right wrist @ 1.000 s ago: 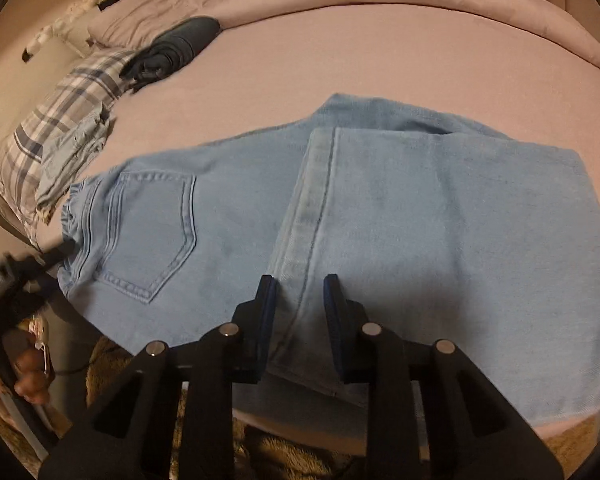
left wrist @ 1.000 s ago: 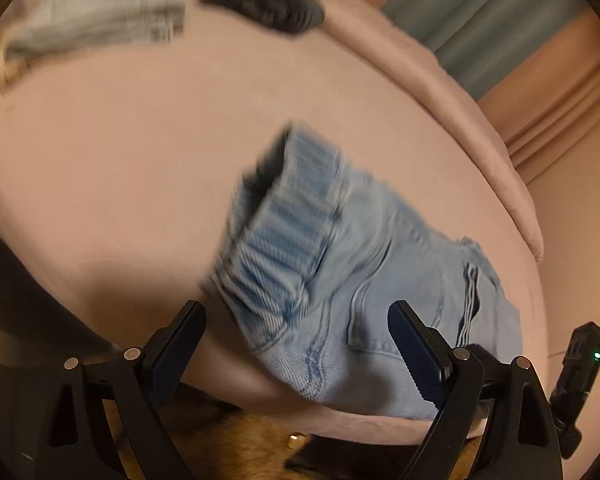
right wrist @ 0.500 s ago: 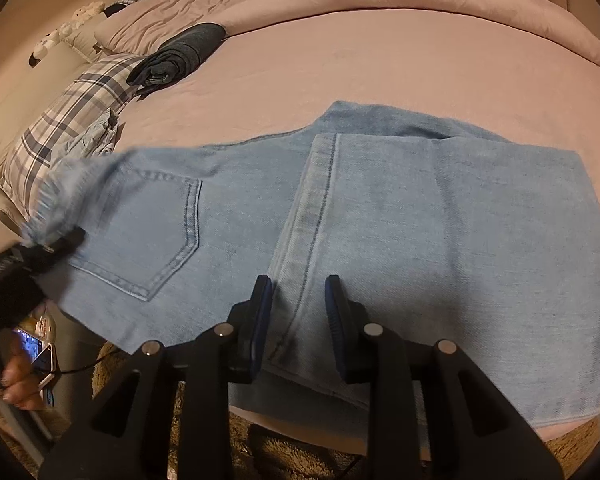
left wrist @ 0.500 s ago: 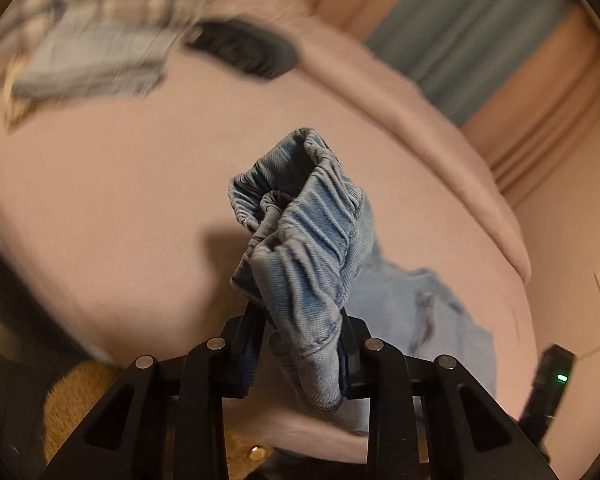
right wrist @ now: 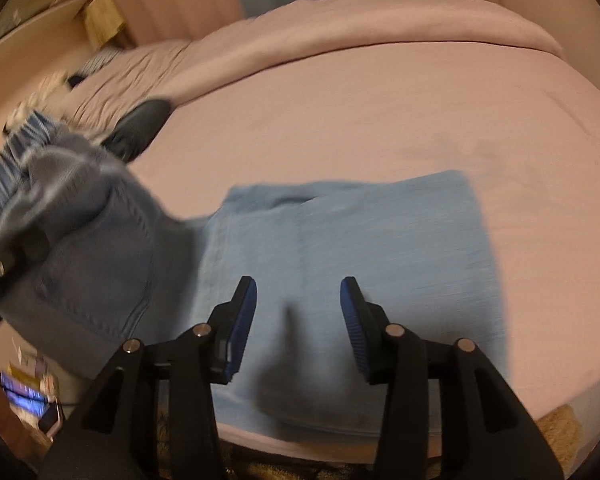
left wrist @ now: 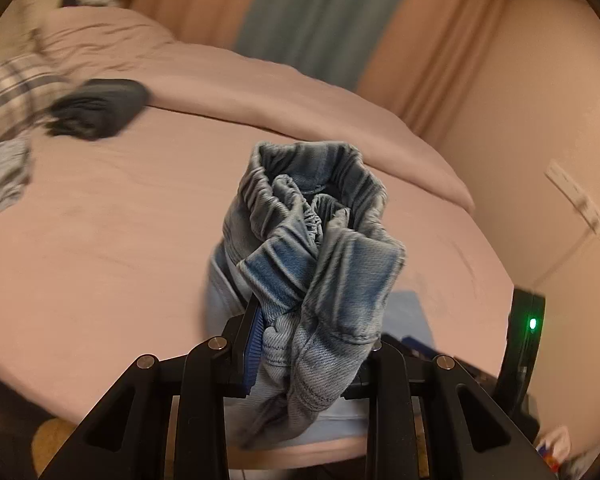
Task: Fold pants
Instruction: 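Fold the held waistband over onto the jeans and open the left gripper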
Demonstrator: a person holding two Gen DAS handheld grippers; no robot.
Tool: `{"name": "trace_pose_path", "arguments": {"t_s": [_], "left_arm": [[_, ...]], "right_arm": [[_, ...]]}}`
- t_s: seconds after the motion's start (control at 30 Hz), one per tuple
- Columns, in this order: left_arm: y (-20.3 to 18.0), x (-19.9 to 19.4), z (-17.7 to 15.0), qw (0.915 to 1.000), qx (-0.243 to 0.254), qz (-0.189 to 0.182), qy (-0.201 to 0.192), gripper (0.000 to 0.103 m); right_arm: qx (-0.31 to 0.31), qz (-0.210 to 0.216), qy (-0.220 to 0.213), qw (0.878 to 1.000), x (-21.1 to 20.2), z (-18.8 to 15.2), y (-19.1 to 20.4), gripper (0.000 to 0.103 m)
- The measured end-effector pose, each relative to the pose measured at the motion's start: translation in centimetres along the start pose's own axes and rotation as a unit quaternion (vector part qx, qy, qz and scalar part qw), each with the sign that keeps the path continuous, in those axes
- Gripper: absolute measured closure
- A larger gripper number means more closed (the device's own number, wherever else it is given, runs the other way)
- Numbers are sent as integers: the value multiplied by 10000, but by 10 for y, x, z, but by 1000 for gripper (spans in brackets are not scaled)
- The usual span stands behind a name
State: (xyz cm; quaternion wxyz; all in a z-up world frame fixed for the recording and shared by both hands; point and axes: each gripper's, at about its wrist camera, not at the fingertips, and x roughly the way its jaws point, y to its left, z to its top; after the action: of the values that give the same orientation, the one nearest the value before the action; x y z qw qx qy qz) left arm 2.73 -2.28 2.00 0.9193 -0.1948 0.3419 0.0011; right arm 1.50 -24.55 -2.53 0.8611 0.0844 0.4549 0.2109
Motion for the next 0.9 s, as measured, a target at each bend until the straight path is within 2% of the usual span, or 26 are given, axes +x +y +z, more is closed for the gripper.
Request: {"name": "trace_pose_path", "arguments": {"t_s": [0.17,0.37,0.47,0.6,0.63,0.67,0.7,0.73,0.8,0.87,0.9], "left_arm": [[-31,34,-13,9981,345,-282,437,76],[-56,81,-42,9899,611,-513,1175,75],[-53,88,-47,9890,520,-594,1253,70],[-41,74,-37,9860,357,-966,1315,66],[-37,69,-35,9845,307,-1099,1330,60],[-32,65,-34,9827,246,-1251,1341,40],[-27,60,-33,9788,123,-1514,1372,28],[-22,54,-34,9737,-86,-1830,1351,9],[-16,43,-36,9691,-376,-2104,1236,7],[-8,35,-36,9697,-383,-2067,1248,7],[-3,32,-36,9730,-350,-1922,1227,7]], "right_arm": [[410,-216,-172,9988,-12,3,-31,55],[685,-338,-225,9968,-22,0,-53,52],[778,-358,-239,9960,-25,-1,-60,50],[843,-322,-275,9955,-29,0,-63,44],[855,-278,-298,9955,-30,0,-64,39],[873,-199,-347,9954,-33,1,-64,33],[883,-133,-379,9953,-36,0,-66,32],[889,-78,-399,9952,-37,1,-66,31],[892,50,-432,9951,-40,1,-65,25],[882,98,-475,9949,-43,1,-62,20],[873,110,-485,9949,-43,1,-61,19]]}}
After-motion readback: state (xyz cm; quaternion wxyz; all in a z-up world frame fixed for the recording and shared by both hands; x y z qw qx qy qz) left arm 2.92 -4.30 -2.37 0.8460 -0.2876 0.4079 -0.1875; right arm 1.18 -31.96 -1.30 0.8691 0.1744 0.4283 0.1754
